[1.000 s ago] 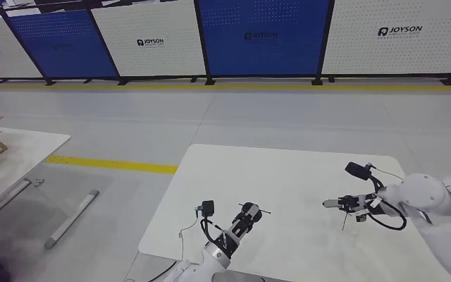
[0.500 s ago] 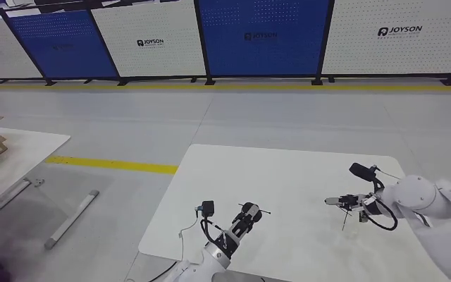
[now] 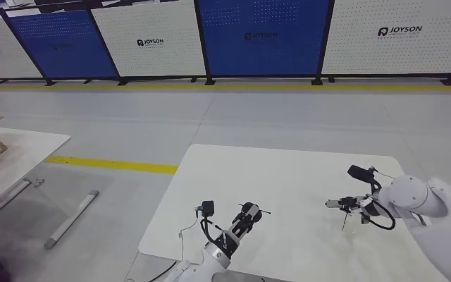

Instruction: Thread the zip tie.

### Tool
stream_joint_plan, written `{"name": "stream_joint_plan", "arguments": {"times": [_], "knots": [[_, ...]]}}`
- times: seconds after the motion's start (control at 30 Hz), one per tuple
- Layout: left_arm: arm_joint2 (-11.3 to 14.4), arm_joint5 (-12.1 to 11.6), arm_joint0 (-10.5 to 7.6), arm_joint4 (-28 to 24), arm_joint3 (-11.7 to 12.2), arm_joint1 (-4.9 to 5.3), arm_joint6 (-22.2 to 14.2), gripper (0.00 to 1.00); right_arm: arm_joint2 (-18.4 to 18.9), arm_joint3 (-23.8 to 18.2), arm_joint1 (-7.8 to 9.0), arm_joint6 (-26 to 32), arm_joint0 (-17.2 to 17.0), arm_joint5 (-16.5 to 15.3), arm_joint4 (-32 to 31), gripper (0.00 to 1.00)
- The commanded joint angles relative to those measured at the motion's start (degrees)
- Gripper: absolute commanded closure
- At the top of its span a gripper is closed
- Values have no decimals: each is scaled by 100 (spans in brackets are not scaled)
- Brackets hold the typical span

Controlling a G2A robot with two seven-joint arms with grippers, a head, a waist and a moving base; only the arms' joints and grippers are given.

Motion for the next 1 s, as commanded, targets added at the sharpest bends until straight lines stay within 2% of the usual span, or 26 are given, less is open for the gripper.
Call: {"name": "stream_joint_plan", "arguments": {"times": [0.0, 0.3, 0.33, 0.37, 0.4, 0.43, 0.47, 0.5, 0.53, 0.63, 0.77, 0.97], "knots": [[0, 0, 0, 0, 0, 0, 0, 100, 1, -7, 2, 3, -3, -1, 0, 0], [0, 0, 0, 0, 0, 0, 0, 100, -23, -43, 1, -139, -92, -43, -175, 0], [0, 0, 0, 0, 0, 0, 0, 100, -15, -55, 0, -131, -99, -16, -179, 5], [0, 0, 0, 0, 0, 0, 0, 100, -5, -65, 0, -119, -100, -1, -182, 17], [0, 0, 0, 0, 0, 0, 0, 100, 9, -70, 2, -103, -101, -1, -191, 15], [0, 0, 0, 0, 0, 0, 0, 100, 24, -69, 6, -89, -104, -1, -206, 18], [0, 0, 0, 0, 0, 0, 0, 100, 51, -65, 10, -62, -106, -1, -220, 30], [0, 0, 0, 0, 0, 0, 0, 100, 61, -78, 15, -43, -109, -1, -264, 55], [0, 0, 0, 0, 0, 0, 0, 100, 71, -81, 20, -19, -113, -1, -319, 59], [0, 0, 0, 0, 0, 0, 0, 100, 86, -92, 14, 108, -114, -1, -402, 55], [0, 0, 0, 0, 0, 0, 0, 100, 43, 65, -40, 264, -32, -1, -442, 60], [0, 0, 0, 0, 0, 0, 0, 100, -53, 377, -168, 392, 130, -1, -614, 60]]}}
